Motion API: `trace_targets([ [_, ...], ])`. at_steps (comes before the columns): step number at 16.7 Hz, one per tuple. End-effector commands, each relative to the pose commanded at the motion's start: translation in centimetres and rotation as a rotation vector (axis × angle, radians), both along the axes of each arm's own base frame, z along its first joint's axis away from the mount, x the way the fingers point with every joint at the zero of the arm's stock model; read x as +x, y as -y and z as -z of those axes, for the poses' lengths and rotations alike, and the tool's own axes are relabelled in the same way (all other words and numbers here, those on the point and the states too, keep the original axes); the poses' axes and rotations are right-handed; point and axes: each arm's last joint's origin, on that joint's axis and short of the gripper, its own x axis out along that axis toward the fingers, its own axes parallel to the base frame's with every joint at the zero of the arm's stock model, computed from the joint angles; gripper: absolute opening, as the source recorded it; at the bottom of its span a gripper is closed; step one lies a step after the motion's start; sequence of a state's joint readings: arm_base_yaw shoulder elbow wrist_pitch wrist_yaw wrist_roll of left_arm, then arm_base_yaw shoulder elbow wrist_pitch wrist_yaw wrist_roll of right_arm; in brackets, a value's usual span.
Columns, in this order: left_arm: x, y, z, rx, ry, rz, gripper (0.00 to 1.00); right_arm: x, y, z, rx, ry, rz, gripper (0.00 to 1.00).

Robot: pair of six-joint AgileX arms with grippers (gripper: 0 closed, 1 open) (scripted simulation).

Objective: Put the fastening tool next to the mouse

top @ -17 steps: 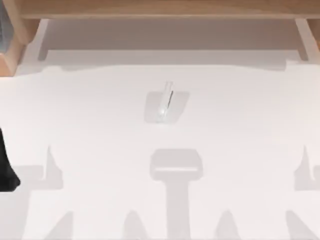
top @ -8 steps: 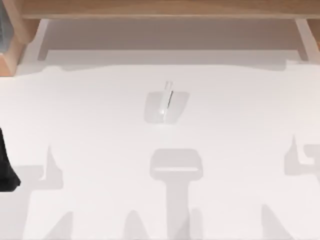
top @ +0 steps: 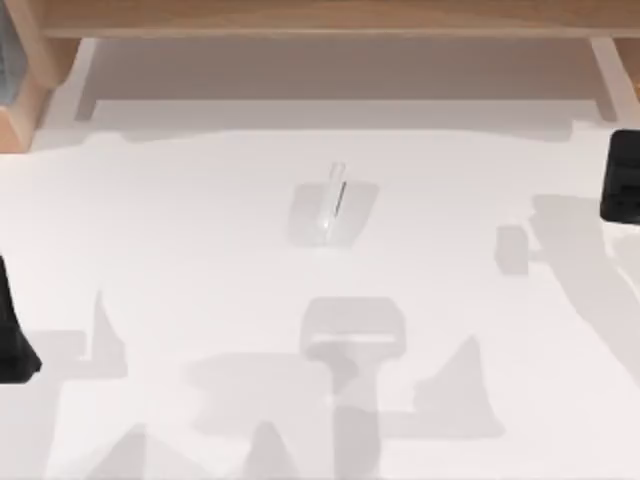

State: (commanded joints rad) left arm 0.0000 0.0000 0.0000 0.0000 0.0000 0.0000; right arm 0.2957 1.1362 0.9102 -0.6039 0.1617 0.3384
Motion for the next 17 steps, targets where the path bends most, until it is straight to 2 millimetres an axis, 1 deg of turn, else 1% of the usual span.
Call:
trace_targets([
  [2,0.0,0.0,0.0,0.0,0.0,0.0,1.0,3.8,-2.7,0.4,-0.035,-0.162,0.01,1.0],
  [4,0.0,0.0,0.0,0.0,0.0,0.0,1.0,7.5,-5.9,1.5,-0.08,-0.304,0.024,1.0],
  [7,0.0,0.0,0.0,0.0,0.0,0.0,1.0,12.4,-11.3,4.2,-0.143,-0.458,0.052,1.0],
  [9,0.0,0.0,0.0,0.0,0.0,0.0,1.0,15.0,-14.8,6.2,-0.167,-0.515,0.073,1.0],
  [11,0.0,0.0,0.0,0.0,0.0,0.0,1.0,16.8,-18.1,8.0,-0.173,-0.539,0.094,1.0],
  [13,0.0,0.0,0.0,0.0,0.0,0.0,1.0,18.0,-21.0,9.3,-0.157,-0.535,0.113,1.0],
  [15,0.0,0.0,0.0,0.0,0.0,0.0,1.0,18.7,-23.4,10.3,-0.128,-0.517,0.129,1.0],
  [17,0.0,0.0,0.0,0.0,0.0,0.0,1.0,18.9,-25.1,10.8,-0.093,-0.495,0.141,1.0],
])
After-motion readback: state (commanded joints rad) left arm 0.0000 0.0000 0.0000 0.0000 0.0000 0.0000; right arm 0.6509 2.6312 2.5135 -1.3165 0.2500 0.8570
